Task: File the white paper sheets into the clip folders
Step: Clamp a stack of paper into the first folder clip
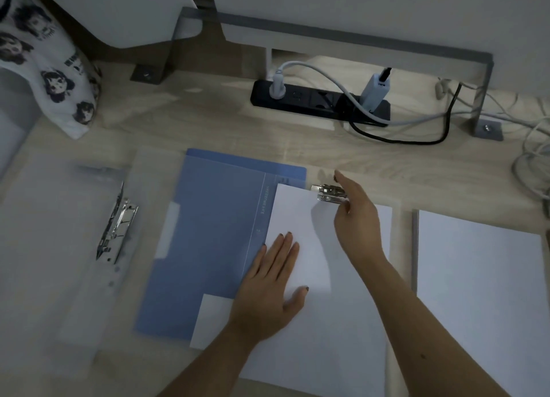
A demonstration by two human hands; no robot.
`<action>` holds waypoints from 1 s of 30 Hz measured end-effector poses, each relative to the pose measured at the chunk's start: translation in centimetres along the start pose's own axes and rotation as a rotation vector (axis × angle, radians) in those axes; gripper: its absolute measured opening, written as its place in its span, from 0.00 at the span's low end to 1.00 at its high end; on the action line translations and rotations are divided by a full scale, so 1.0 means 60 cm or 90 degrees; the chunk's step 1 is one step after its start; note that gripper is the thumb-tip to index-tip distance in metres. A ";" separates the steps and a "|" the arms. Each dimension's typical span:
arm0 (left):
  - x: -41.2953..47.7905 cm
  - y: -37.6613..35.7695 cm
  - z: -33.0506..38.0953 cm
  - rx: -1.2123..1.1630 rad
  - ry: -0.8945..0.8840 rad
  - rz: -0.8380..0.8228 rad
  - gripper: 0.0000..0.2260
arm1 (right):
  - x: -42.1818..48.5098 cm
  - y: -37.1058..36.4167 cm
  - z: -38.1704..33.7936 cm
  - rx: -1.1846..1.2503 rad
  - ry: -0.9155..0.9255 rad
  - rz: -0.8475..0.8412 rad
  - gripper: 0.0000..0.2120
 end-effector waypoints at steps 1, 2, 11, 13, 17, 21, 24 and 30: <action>0.001 0.000 0.000 0.001 -0.001 0.002 0.29 | -0.001 -0.006 -0.002 -0.026 0.022 -0.003 0.30; 0.002 0.001 0.000 0.001 -0.001 0.005 0.29 | -0.003 -0.012 -0.003 -0.053 0.046 -0.005 0.31; 0.001 0.001 -0.002 -0.010 0.002 0.037 0.30 | -0.016 -0.066 0.005 -0.260 0.180 -0.064 0.23; 0.001 0.002 -0.001 -0.011 0.000 0.040 0.29 | -0.016 -0.074 0.010 -0.291 0.188 -0.074 0.22; 0.001 0.003 -0.002 -0.012 0.003 0.031 0.29 | -0.014 -0.086 0.014 -0.350 0.213 -0.100 0.27; 0.001 0.000 -0.003 -0.011 0.009 0.007 0.29 | -0.018 -0.095 0.021 -0.378 0.212 -0.123 0.32; 0.002 -0.001 -0.004 -0.010 0.015 -0.004 0.30 | -0.025 -0.096 0.022 -0.375 0.208 -0.109 0.32; 0.000 0.000 -0.001 -0.014 0.016 -0.011 0.29 | -0.044 -0.036 0.031 -0.198 0.106 -0.084 0.29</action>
Point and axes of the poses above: each hand's wrist, its own x-axis towards the middle knuckle, its own y-axis out of the back of the hand, z = x × y, the point moved 8 cm from there along x, towards the middle knuckle, and after that the axes turned 13 degrees about z, right-handed, at the moved point
